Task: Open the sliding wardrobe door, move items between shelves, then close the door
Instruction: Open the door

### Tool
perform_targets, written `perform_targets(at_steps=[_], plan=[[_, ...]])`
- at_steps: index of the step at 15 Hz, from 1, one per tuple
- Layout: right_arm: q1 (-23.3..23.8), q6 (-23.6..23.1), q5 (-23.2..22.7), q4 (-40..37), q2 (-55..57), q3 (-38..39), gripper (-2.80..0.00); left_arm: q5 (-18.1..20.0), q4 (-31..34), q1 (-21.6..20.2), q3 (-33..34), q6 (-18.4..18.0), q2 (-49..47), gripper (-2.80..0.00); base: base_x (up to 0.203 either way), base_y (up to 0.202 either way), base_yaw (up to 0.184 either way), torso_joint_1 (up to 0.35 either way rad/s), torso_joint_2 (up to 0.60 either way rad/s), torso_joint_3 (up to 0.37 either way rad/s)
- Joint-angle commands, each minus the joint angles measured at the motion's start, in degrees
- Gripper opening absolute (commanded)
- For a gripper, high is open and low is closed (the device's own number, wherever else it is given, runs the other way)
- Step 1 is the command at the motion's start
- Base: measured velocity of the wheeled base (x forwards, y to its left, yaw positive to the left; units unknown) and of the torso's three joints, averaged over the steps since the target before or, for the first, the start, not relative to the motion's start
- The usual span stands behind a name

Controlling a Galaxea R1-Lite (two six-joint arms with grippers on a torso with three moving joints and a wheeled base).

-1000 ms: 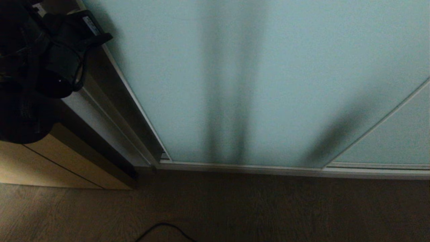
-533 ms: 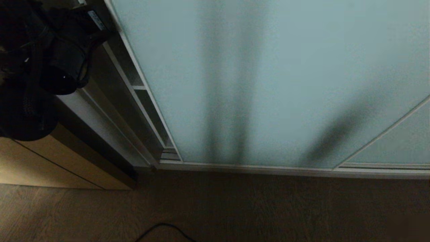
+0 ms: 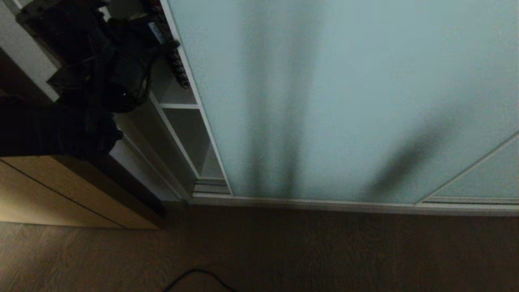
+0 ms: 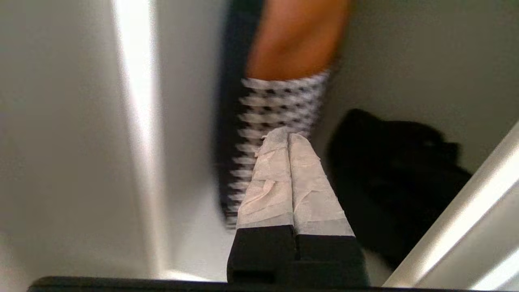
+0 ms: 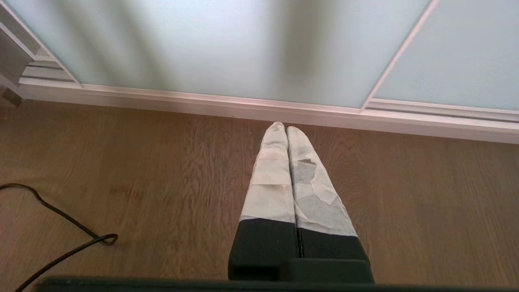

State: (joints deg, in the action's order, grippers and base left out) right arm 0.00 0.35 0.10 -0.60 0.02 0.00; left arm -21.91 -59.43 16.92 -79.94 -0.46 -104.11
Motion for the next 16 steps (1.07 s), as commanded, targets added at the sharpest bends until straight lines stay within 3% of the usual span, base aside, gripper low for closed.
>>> perform_targets(at_steps=[1, 7, 13, 16], plan=[[0.00, 0.00, -0.01, -0.02, 0.06, 0.00, -2.80, -0.22, -0.34, 2.32, -3.03, -0.05, -4.10, -2.80, 0.000, 0.000, 0.000, 0.000, 0.00, 0.000], [0.00, 0.00, -0.01, -0.02, -0.01, 0.00, -2.80, -0.62, -0.59, 8.21, -10.86, -1.38, -11.69, -2.80, 0.000, 0.000, 0.000, 0.000, 0.00, 0.000], [0.00, 0.00, -0.01, -0.02, -0.02, 0.00, -2.80, -1.12, -7.75, 9.53, -9.49, -1.47, -10.70, -2.80, 0.000, 0.000, 0.000, 0.000, 0.00, 0.000], [0.00, 0.00, -0.01, -0.02, -0.02, 0.00, -2.80, -0.95, -7.90, 10.49, -8.57, -1.55, -9.36, -2.80, 0.000, 0.000, 0.000, 0.000, 0.00, 0.000]])
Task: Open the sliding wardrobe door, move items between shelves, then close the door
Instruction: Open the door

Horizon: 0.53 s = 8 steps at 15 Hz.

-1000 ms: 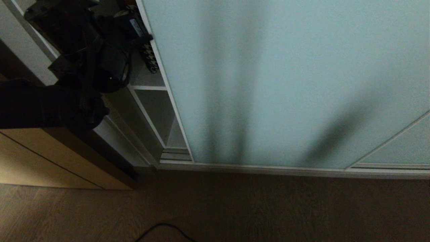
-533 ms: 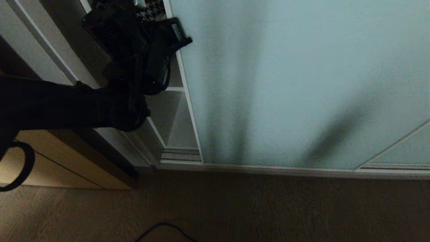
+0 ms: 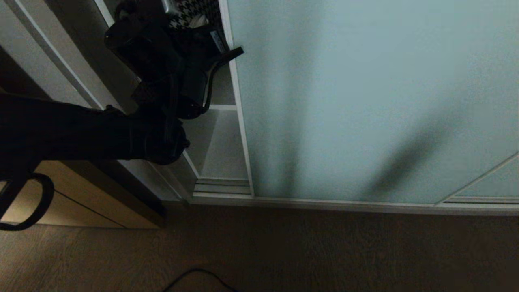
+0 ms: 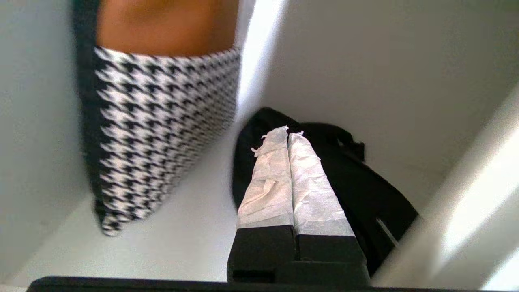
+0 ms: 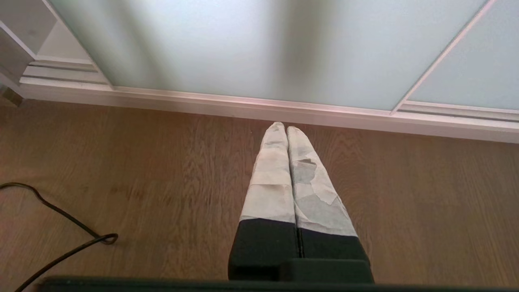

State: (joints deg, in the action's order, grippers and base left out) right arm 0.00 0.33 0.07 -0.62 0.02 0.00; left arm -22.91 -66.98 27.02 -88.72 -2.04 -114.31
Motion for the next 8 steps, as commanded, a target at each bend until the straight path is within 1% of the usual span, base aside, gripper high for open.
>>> perform_targets(at_steps=[1, 4, 8], plan=[[0.00, 0.02, 0.01, 0.01, -0.02, 0.00, -2.80, -0.03, -0.35, 1.06, 0.18, 0.01, 0.71, -2.80, 0.000, 0.000, 0.000, 0.000, 0.00, 0.000], [0.00, 0.02, 0.01, 0.01, 0.04, 0.00, -2.80, -1.29, -0.87, 1.71, 0.72, -0.32, 2.25, -2.80, 0.000, 0.000, 0.000, 0.000, 0.00, 0.000], [0.00, 0.02, 0.01, 0.01, -0.02, 0.00, -2.80, -2.37, -0.51, 2.72, 4.89, -0.44, 8.90, -2.80, 0.000, 0.000, 0.000, 0.000, 0.00, 0.000]])
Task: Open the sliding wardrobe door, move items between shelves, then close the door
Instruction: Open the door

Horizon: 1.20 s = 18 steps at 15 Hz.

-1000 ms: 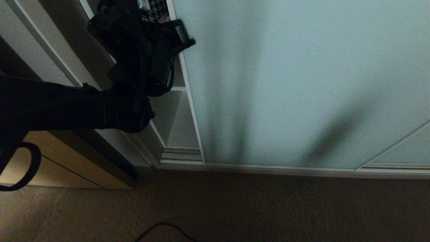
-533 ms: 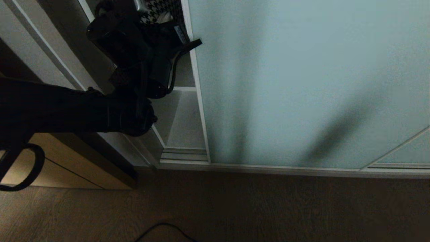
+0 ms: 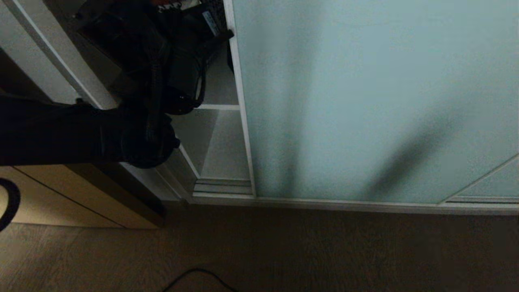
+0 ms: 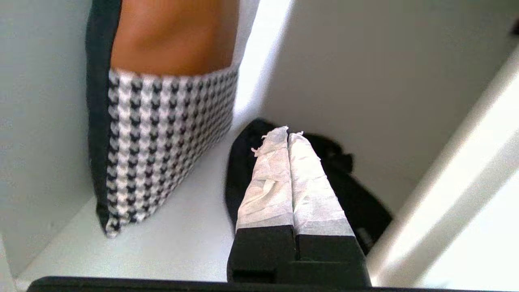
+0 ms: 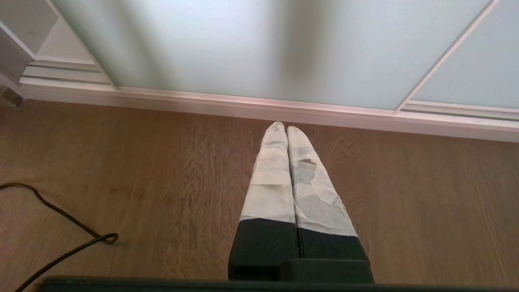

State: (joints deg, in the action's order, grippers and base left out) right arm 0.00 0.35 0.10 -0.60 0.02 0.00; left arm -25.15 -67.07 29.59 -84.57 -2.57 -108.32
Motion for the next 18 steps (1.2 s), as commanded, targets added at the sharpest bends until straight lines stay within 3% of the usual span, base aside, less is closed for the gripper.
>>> perform_targets(at_steps=[1, 7, 12, 18], plan=[[0.00, 0.00, -0.01, -0.02, 0.06, 0.00, -2.80, -0.31, -0.18, 0.19, 0.97, -0.60, 3.74, -2.80, 0.000, 0.000, 0.000, 0.000, 0.00, 0.000], [0.00, 0.01, -0.01, -0.02, -0.02, 0.00, -2.80, -0.03, 0.74, -2.43, -0.77, -2.64, 0.63, -2.80, 0.000, 0.000, 0.000, 0.000, 0.00, 0.000], [0.00, 0.00, -0.01, -0.02, 0.05, 0.00, -2.80, 0.30, 2.85, -2.30, -14.54, -2.67, -9.78, -2.80, 0.000, 0.000, 0.000, 0.000, 0.00, 0.000], [0.00, 0.00, -0.01, -0.02, 0.04, 0.00, -2.80, 0.45, 4.99, 0.19, -25.60, -3.24, -18.38, -2.80, 0.000, 0.000, 0.000, 0.000, 0.00, 0.000]])
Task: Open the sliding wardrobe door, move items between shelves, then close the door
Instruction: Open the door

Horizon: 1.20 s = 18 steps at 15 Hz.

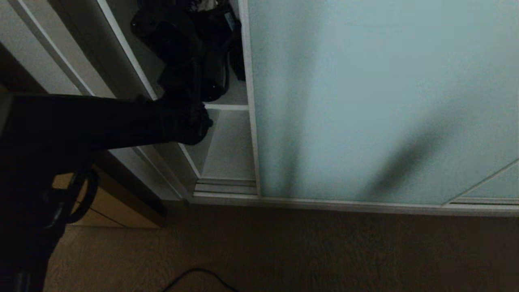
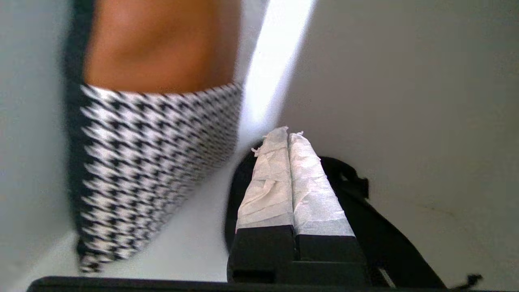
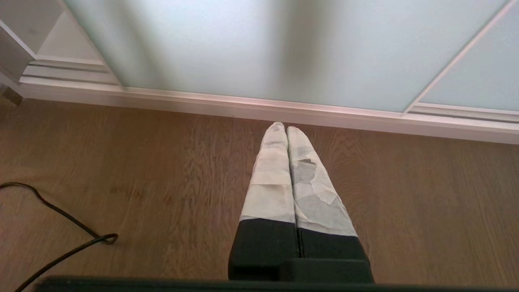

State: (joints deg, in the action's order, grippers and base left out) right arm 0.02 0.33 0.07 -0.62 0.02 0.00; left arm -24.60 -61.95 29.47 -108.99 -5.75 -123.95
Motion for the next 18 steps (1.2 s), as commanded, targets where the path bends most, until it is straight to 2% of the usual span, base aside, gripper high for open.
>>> perform_targets(at_steps=[1, 13, 16, 18], plan=[[-0.02, 0.02, 0.01, 0.01, 0.06, 0.00, -2.80, 0.00, -0.10, 0.94, -1.23, -0.13, -2.87, -2.80, 0.000, 0.000, 0.000, 0.000, 0.00, 0.000], [-0.02, 0.02, 0.01, 0.01, -0.02, 0.00, -2.80, -0.20, -0.80, 10.16, -1.23, -0.13, -5.68, -2.80, 0.000, 0.000, 0.000, 0.000, 0.00, 0.000], [-0.02, 0.02, 0.01, 0.01, 0.06, 0.00, -2.80, -0.96, -0.57, 10.06, -1.01, -0.21, -2.80, -2.80, 0.000, 0.000, 0.000, 0.000, 0.00, 0.000], [-0.02, 0.02, 0.01, 0.01, -0.02, 0.00, -2.80, -4.25, -0.32, 8.94, 0.91, -1.53, 2.49, -2.80, 0.000, 0.000, 0.000, 0.000, 0.00, 0.000]])
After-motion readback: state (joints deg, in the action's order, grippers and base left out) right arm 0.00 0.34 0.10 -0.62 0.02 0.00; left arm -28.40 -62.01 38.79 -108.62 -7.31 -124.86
